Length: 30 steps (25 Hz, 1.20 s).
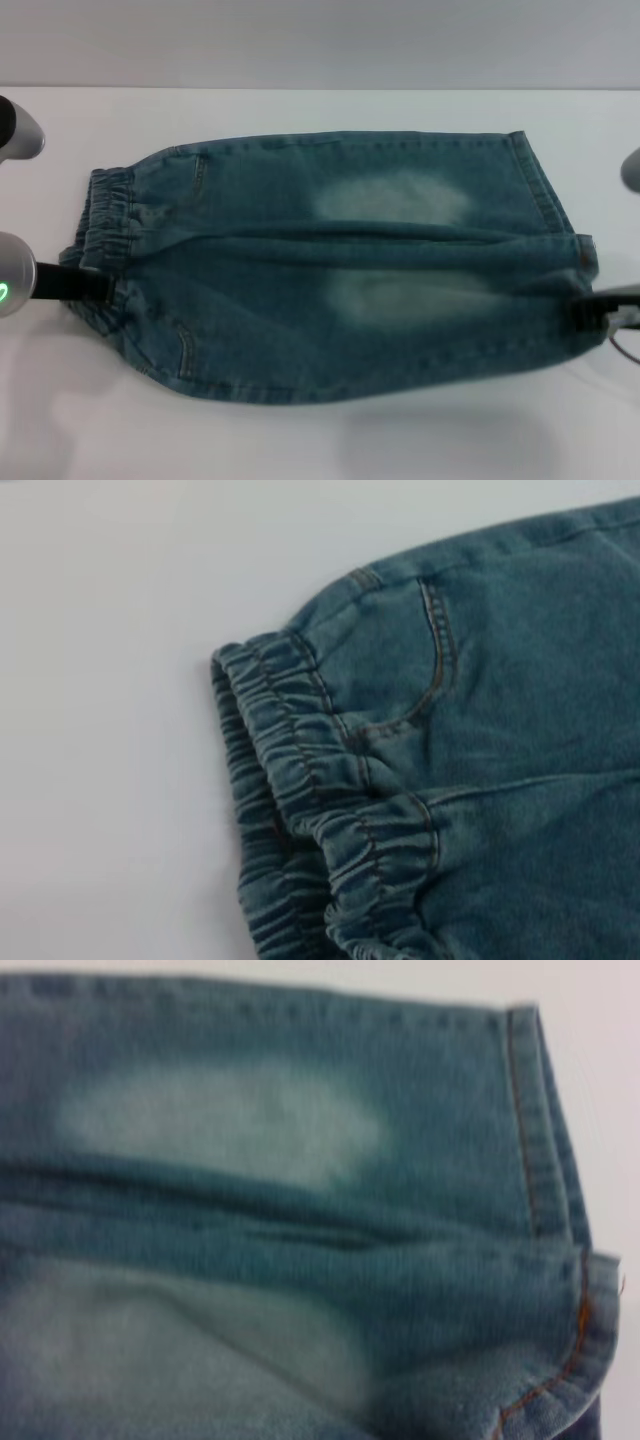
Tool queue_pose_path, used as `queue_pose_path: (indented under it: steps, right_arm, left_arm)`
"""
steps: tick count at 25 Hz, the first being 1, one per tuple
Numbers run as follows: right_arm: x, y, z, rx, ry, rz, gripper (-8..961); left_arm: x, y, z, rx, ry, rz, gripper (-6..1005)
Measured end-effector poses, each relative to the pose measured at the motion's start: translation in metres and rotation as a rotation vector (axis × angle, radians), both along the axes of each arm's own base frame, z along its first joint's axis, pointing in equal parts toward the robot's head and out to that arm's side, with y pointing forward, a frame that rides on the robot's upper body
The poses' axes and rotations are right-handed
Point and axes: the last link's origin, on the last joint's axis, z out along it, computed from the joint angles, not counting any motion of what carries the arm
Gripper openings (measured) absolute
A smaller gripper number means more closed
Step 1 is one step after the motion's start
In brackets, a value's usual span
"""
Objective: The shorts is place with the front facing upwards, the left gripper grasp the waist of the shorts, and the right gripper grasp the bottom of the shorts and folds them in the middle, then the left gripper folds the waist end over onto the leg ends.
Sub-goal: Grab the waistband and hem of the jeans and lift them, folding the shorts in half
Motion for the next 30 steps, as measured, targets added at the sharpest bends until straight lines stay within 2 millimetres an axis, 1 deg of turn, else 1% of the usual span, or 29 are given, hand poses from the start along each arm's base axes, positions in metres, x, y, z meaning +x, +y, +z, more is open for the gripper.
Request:
queue_pose_path:
  steps: [5, 14, 20, 21, 22, 25, 26, 27, 28, 30]
  right_arm:
    - [-0.009, 0.007, 0.011, 0.057, 0.017, 0.054, -1]
    - [-0.010, 0.026, 0.041, 0.231, 0.045, 0.154, -2]
    - [-0.011, 0.038, 0.061, 0.359, 0.058, 0.237, -2]
    - [-0.010, 0.039, 0.063, 0.375, 0.058, 0.246, -1]
    - [-0.009, 0.041, 0.065, 0.388, 0.056, 0.253, -1]
    - [-0.003, 0.047, 0.068, 0.416, 0.049, 0.265, -1]
    - [-0.001, 0.049, 0.069, 0.424, 0.048, 0.267, -1]
    - [0.001, 0.050, 0.069, 0.431, 0.049, 0.269, -1]
    - [0.006, 0.054, 0.068, 0.442, 0.049, 0.269, -1]
    - [0.009, 0.056, 0.067, 0.446, 0.048, 0.270, 8]
  left_arm:
    - [0.002, 0.004, 0.004, 0.037, -0.011, -0.026, 74]
    - [0.007, 0.017, 0.020, 0.157, -0.040, -0.093, 75]
    - [0.013, 0.032, 0.024, 0.230, -0.096, -0.150, 73]
    - [0.013, 0.032, 0.024, 0.230, -0.096, -0.150, 72]
    - [0.012, 0.038, 0.024, 0.261, -0.108, -0.168, 72]
    - [0.010, 0.045, 0.024, 0.291, -0.119, -0.187, 71]
    - [0.010, 0.045, 0.024, 0.291, -0.119, -0.187, 70]
    - [0.011, 0.050, 0.021, 0.302, -0.129, -0.202, 70]
    - [0.011, 0.051, 0.021, 0.303, -0.130, -0.205, 70]
    - [0.012, 0.055, 0.019, 0.314, -0.134, -0.218, 70]
